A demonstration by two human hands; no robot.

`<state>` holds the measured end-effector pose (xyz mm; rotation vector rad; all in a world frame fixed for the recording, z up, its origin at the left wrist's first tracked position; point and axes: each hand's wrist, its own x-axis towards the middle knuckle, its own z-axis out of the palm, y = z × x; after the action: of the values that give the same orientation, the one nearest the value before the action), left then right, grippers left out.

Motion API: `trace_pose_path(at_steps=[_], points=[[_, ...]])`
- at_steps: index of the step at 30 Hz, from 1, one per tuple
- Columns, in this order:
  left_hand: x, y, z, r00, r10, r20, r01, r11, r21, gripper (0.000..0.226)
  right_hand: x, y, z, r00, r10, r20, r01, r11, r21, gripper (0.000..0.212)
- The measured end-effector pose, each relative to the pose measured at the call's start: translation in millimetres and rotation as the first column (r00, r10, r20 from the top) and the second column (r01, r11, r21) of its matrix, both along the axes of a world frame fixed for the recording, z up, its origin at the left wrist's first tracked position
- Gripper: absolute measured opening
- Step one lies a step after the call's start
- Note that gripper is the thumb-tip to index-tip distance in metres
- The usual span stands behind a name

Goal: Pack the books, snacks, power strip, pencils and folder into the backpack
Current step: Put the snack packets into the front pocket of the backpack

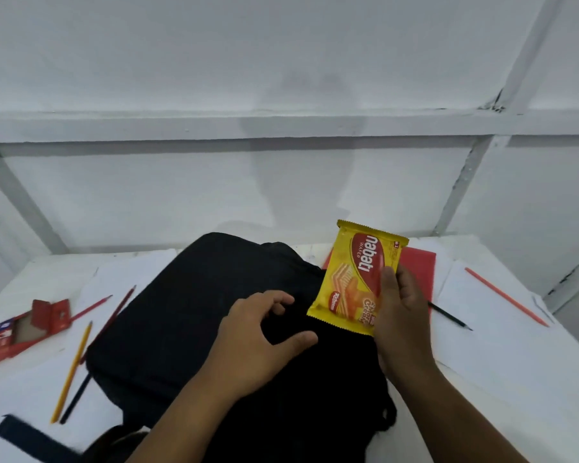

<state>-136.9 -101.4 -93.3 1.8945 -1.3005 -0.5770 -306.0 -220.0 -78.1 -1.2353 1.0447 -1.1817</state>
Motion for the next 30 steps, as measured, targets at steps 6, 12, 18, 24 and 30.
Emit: trace_pose_path(at_steps=[6,12,18,24,30], points=[[-43.4,-10.8,-21.4,0.883,0.234,0.406,-0.254,0.967,-0.003,0.05,-50.5,-17.9,-14.1,0.988,0.128,-0.088,-0.122,0.99,0.067,0.021],[-43.0,4.1,-12.5,0.842,0.468,0.269,-0.412,0.879,-0.24,0.009,-64.0,-17.0,-21.0,0.924,0.36,-0.132,-0.333,0.924,0.186,0.022],[-37.1,12.7,25.2,0.867,0.439,0.235,-0.425,0.899,-0.107,0.015,-56.1,-1.9,-31.3,0.766,0.62,-0.167,-0.543,0.764,0.349,0.03],[-53.6,16.8,6.6,0.907,0.236,0.348,-0.335,0.906,0.258,0.034,-40.2,9.0,-41.8,0.735,0.659,-0.162,-0.587,0.737,0.334,0.032],[-49.3,23.4,1.6,0.91,0.331,0.251,-0.37,0.92,0.127,0.012,-36.4,13.7,-56.6,0.778,0.614,-0.133,-0.545,0.764,0.345,0.03]])
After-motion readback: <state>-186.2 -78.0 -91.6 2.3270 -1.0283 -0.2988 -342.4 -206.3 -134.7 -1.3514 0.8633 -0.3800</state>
